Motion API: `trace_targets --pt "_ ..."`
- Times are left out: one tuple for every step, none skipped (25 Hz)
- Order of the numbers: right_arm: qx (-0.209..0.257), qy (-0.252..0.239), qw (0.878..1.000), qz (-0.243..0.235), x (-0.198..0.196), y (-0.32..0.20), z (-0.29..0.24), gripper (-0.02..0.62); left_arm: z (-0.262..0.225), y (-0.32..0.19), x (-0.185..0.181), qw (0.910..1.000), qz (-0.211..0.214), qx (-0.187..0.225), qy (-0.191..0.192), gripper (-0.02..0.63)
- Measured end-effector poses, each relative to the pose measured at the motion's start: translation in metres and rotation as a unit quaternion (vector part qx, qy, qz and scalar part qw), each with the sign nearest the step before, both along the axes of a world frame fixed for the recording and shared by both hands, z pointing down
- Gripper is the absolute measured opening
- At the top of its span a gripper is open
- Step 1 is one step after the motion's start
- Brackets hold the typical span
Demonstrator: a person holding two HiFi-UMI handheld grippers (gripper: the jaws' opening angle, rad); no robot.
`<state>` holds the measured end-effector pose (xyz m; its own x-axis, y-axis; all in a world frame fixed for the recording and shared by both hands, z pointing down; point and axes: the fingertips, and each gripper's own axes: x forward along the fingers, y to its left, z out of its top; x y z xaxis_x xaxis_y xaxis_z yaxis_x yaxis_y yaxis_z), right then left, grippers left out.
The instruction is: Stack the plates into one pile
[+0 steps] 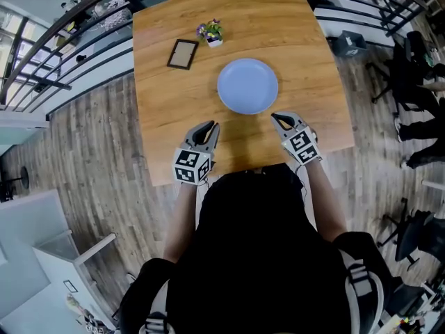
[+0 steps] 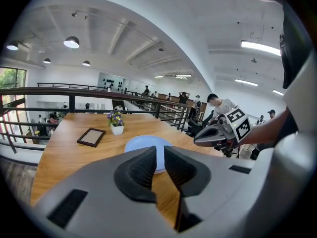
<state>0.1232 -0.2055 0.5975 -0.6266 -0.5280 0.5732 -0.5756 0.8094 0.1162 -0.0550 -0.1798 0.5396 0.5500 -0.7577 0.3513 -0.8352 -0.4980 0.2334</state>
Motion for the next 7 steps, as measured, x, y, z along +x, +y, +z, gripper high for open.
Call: trace_targets --pt "0.0 0.001 1.0 -0.001 -0.001 -0.001 0.001 0.008 0.0 0.0 -0.001 1.0 -0.001 0.0 0.0 0.063" --pt "0.0 0.002 1.0 -0.002 -0.002 -0.001 0.002 0.008 0.001 -0.001 -0.002 1.0 -0.003 -0.001 0.0 0.063" --pt "-0.001 0.003 1.0 -0.003 -0.003 -0.002 0.004 0.008 0.003 -0.001 -0.003 1.0 -0.004 -0.001 0.0 0.063" --pt "-0.001 0.003 1.0 -0.004 -0.004 -0.002 0.005 0.008 0.005 -0.003 -0.004 1.0 -0.006 -0.002 0.001 0.063" --pt "-0.002 0.003 1.0 -0.004 -0.004 -0.003 0.007 0.008 0.007 -0.004 -0.005 1.0 -0.007 -0.003 0.001 0.063" --pt "-0.003 0.003 1.0 -0.005 -0.004 -0.003 0.009 0.008 0.009 -0.005 -0.005 1.0 -0.009 -0.005 0.001 0.063" --pt "-0.004 0.003 1.0 -0.006 -0.004 -0.004 0.01 0.008 0.011 -0.006 -0.006 0.9999 -0.01 -0.006 0.001 0.063"
